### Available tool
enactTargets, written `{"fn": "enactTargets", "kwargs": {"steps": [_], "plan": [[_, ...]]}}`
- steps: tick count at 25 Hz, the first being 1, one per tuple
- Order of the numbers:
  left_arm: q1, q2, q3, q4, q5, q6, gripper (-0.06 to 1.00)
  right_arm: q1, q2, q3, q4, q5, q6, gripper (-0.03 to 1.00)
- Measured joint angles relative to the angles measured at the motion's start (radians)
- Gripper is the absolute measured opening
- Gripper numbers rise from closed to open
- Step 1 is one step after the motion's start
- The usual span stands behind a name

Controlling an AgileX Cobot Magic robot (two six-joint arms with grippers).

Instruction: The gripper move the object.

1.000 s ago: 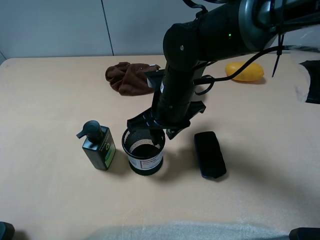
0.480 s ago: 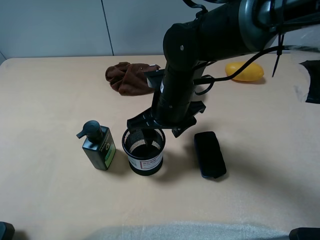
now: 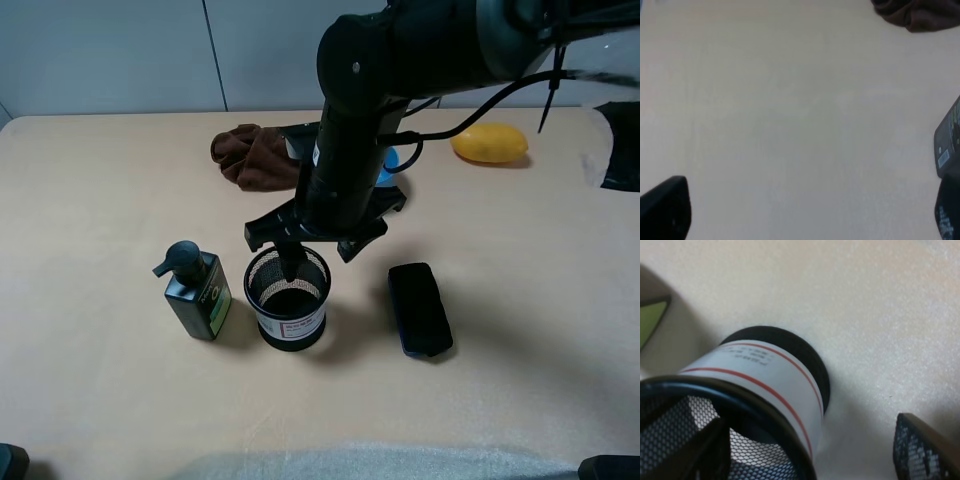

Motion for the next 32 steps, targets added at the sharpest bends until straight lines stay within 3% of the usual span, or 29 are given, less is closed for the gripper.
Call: {"fn": "enactTargets", "kwargs": {"steps": [28,32], "plan": [[0.000,0.000,0.000,0.000,0.000,0.000,0.99,0.000,-0.259,-0.030,-0.118,0.217,0.023,0.51],[0.000,0.000,0.000,0.000,0.000,0.000,0.99,0.000,-0.323,-0.030,-0.138,0.256,0.022,0.59]]}}
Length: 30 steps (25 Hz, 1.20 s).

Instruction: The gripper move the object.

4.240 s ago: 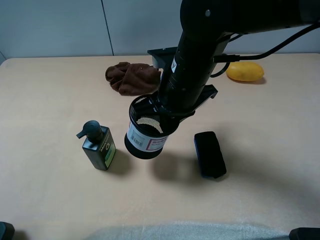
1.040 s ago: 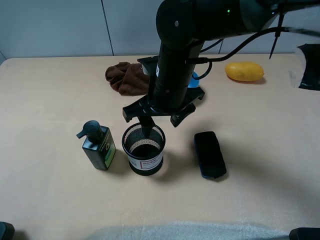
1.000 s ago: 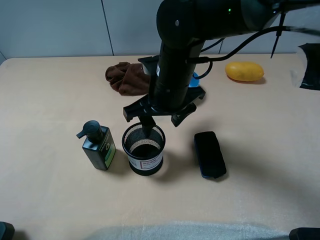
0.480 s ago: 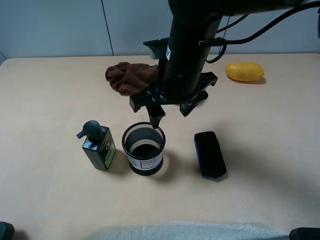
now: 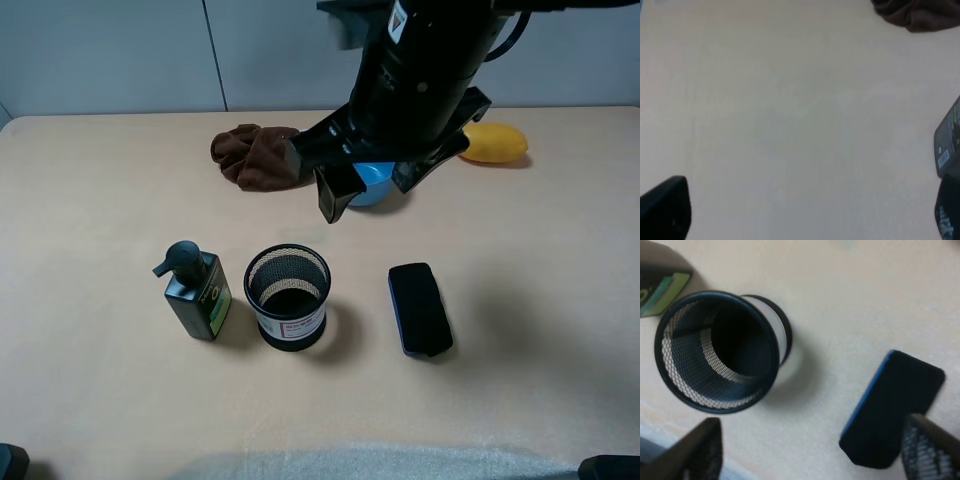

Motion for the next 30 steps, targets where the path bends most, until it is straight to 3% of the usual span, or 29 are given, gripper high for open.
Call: {"fn": "enactTargets", "kwargs": {"steps": [5,15,23,30], "plan": [[0.000,0.000,0.000,0.000,0.000,0.000,0.99,0.000,-0.089,0.000,-0.063,0.064,0.000,0.68],[0.000,0.000,0.000,0.000,0.000,0.000,0.99,0.005,-0.277,0.000,-0.196,0.112,-0.024,0.69],[0.000,0.000,0.000,0.000,0.000,0.000,0.99,0.005,-0.433,0.000,-0.231,0.114,-0.141,0.69],[0.000,0.000,0.000,0.000,0.000,0.000,0.99,0.005,-0.548,0.000,-0.242,0.116,-0.170,0.69]]}}
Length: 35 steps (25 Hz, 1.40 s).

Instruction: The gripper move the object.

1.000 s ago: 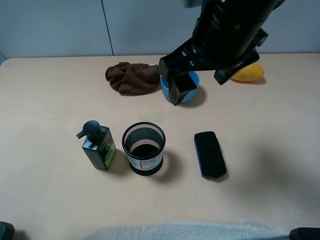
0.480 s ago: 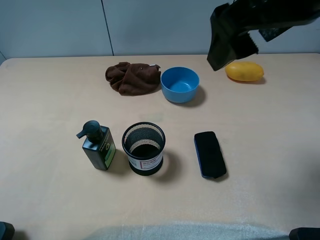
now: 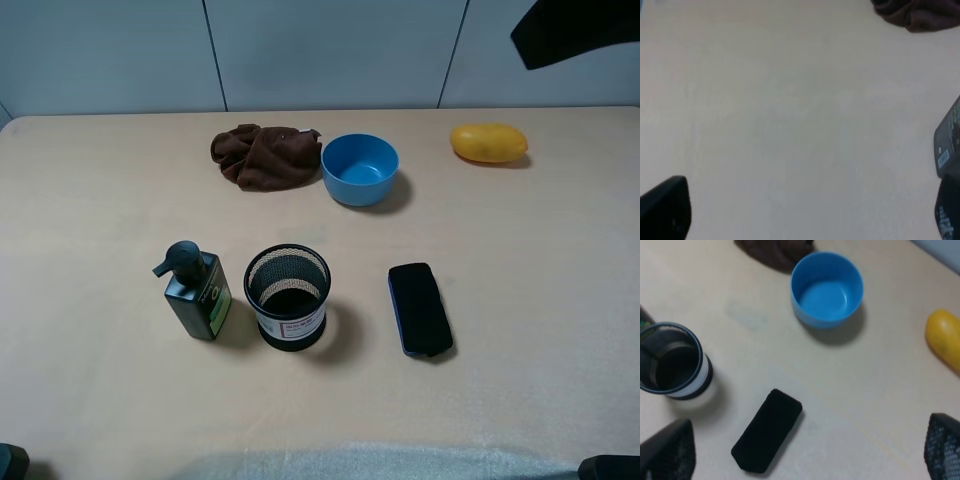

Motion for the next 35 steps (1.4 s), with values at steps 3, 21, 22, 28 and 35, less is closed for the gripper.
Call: {"fn": "enactTargets", "kwargs": {"steps": [3,21,22,28,35], "plan": [[0.000,0.000,0.000,0.000,0.000,0.000,0.99,0.000,-0.046,0.000,-0.005,0.000,-0.013,0.69],[0.000,0.000,0.000,0.000,0.000,0.000,0.99,-0.412,-0.300,0.001,0.025,0.001,-0.085,0.69],[0.000,0.000,0.000,0.000,0.000,0.000,0.99,-0.452,-0.319,0.001,0.036,0.001,-0.087,0.69],[0.000,0.000,0.000,0.000,0.000,0.000,0.99,-0.651,-0.443,0.048,0.078,0.000,-0.091,0.69],[0.000,0.000,0.000,0.000,0.000,0.000,0.99,-0.817,-0.675,0.345,0.092,-0.067,-0.092,0.69]]}}
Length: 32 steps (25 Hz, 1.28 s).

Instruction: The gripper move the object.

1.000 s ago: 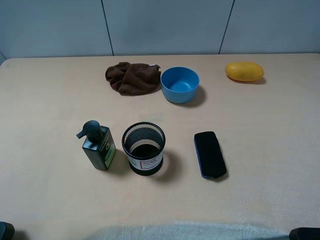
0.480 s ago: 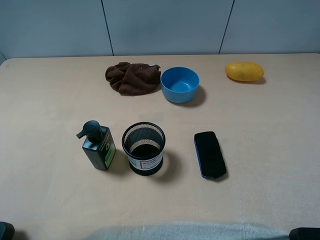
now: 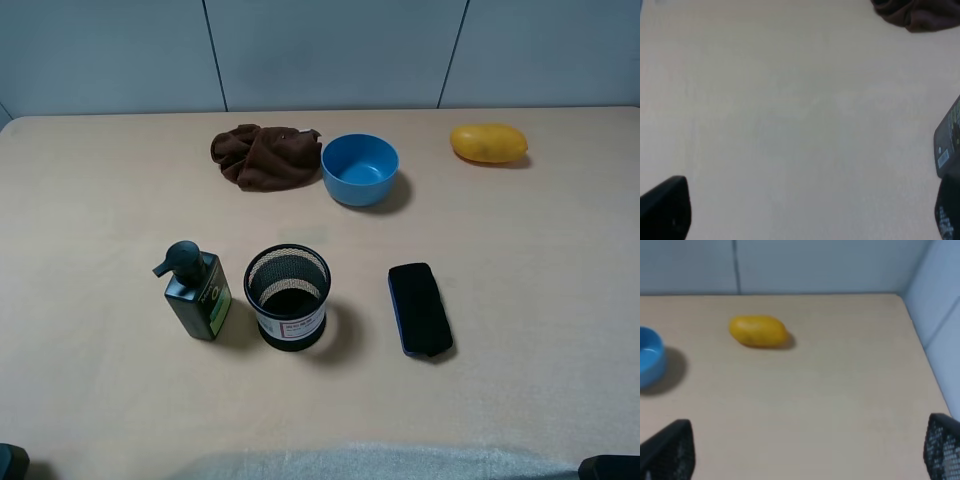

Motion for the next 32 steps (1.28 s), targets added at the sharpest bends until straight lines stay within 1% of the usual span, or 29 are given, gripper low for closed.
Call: {"fn": "enactTargets", "kwargs": {"steps": [3,6,9,13,16,32], "plan": [[0.000,0.000,0.000,0.000,0.000,0.000,0.99,-0.047,-0.110,0.129,0.011,-0.064,0.000,0.69],[0.000,0.000,0.000,0.000,0.000,0.000,0.99,-0.073,-0.219,0.243,0.026,-0.112,0.000,0.69],[0.000,0.000,0.000,0.000,0.000,0.000,0.99,-0.078,-0.304,0.346,0.044,-0.128,0.000,0.69],[0.000,0.000,0.000,0.000,0.000,0.000,0.99,-0.078,-0.390,0.440,0.066,-0.133,0.000,0.69],[0.000,0.000,0.000,0.000,0.000,0.000,0.99,-0.078,-0.399,0.459,0.075,-0.127,0.000,0.69],[0.000,0.000,0.000,0.000,0.000,0.000,0.99,-0.078,-0.399,0.460,0.082,-0.127,0.000,0.69]]}}
